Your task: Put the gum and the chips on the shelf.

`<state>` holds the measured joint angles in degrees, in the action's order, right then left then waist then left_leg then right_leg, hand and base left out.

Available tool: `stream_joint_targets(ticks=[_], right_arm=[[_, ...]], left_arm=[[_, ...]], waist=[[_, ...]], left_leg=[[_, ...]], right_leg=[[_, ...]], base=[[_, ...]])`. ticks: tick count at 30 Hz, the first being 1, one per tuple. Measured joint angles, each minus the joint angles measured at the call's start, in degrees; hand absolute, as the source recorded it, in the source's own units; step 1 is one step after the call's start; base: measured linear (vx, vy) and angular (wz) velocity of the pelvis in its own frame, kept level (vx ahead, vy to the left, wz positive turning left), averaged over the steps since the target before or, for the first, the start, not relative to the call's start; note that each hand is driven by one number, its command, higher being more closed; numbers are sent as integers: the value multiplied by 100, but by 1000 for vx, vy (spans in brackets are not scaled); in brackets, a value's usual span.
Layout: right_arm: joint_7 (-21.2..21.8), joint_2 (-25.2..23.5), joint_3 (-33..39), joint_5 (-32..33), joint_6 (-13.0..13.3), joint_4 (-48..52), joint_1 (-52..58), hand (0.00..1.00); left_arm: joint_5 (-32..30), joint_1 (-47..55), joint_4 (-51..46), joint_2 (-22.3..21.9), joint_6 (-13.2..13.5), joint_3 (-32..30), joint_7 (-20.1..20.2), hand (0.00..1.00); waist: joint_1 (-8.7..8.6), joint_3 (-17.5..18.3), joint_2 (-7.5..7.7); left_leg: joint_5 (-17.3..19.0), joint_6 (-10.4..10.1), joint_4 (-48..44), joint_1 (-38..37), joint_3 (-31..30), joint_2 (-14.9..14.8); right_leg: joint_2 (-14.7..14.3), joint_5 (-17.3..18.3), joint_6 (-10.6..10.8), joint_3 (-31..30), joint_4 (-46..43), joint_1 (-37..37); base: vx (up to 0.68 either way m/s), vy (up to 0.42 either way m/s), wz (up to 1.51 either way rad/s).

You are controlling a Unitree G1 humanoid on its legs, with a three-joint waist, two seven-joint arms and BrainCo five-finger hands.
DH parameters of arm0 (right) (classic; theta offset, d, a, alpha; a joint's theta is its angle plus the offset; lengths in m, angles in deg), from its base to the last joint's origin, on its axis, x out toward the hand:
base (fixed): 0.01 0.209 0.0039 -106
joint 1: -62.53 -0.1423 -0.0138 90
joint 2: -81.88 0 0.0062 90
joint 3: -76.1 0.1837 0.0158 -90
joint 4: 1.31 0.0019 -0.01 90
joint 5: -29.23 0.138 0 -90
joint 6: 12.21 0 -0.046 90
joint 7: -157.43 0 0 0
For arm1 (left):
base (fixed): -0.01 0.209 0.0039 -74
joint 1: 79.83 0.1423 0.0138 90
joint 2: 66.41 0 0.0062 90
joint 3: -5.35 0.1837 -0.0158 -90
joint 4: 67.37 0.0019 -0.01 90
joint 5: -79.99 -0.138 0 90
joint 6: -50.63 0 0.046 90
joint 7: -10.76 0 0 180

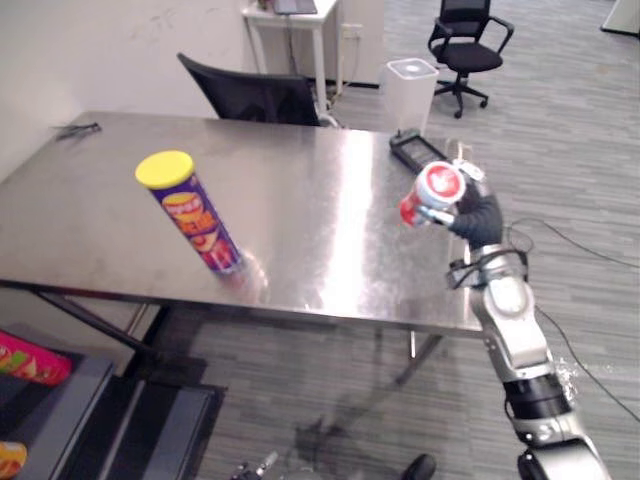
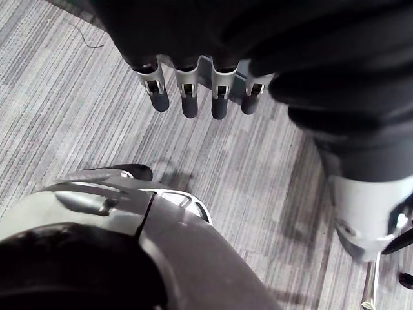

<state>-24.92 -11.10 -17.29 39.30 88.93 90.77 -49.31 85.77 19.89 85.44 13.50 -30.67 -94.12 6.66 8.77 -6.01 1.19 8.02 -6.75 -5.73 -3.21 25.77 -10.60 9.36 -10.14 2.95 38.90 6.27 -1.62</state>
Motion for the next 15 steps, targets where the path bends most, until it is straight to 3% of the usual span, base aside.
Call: stream_joint_targets(ticks=[4, 6, 7, 8, 10, 12, 15], right_arm=[[-32, 3, 308, 0, 30, 183, 265, 100], [-73, 44, 447, 0, 83, 206, 302, 100], [-102, 59, 578, 2, 92, 206, 337, 100], [-134, 67, 668, 4, 92, 205, 365, 100], [-149, 64, 647, 18, 98, 173, 360, 100], [-132, 51, 421, 159, 98, -7, 286, 100], [-114, 26, -36, 275, 85, -609, -135, 100]], left_arm=[[0, 23, -4, -14, 5, 7, 0, 0], [1, -25, -7, -47, 10, 19, -2, 0], [12, -82, -14, -27, 11, 24, -1, 0], [15, -117, -30, 5, 12, 26, 6, 0], [82, -121, -140, 50, 17, 22, 50, 0], [131, -117, -165, 42, 13, 28, 94, 0], [330, -116, -259, 22, 25, 81, 238, 0]], waist=[[-63, -15, -3], [-87, -189, -60], [-120, -310, -43], [-185, -369, -9], [-201, -566, 3], [-187, -675, -63], [-115, -797, -147]], left_leg=[[0, 0, -13, 1, 0, -1], [0, 1, -149, 14, 5, -32], [28, 32, -347, 92, -2, -27], [147, 101, -616, 267, -50, -38], [358, 111, -1168, 524, -177, -150], [484, 94, -1486, 728, -265, -300], [384, 70, -1483, 979, -367, -423]], right_leg=[[15, 6, 1, 9, -29, -5], [234, 346, -21, -16, -705, -224], [517, 715, -20, -21, -1445, -453], [772, 1035, -33, 2, -2069, -679], [973, 1340, -69, 18, -2655, -854], [975, 1462, -142, 64, -2840, -948], [888, 1529, -185, 221, -2835, -1083]], base=[[-5, 37, 0], [-19, 69, 2], [-39, 100, 28], [-49, 91, 35], [-74, 14, 27], [-117, -42, 11], [-144, -82, 14]])
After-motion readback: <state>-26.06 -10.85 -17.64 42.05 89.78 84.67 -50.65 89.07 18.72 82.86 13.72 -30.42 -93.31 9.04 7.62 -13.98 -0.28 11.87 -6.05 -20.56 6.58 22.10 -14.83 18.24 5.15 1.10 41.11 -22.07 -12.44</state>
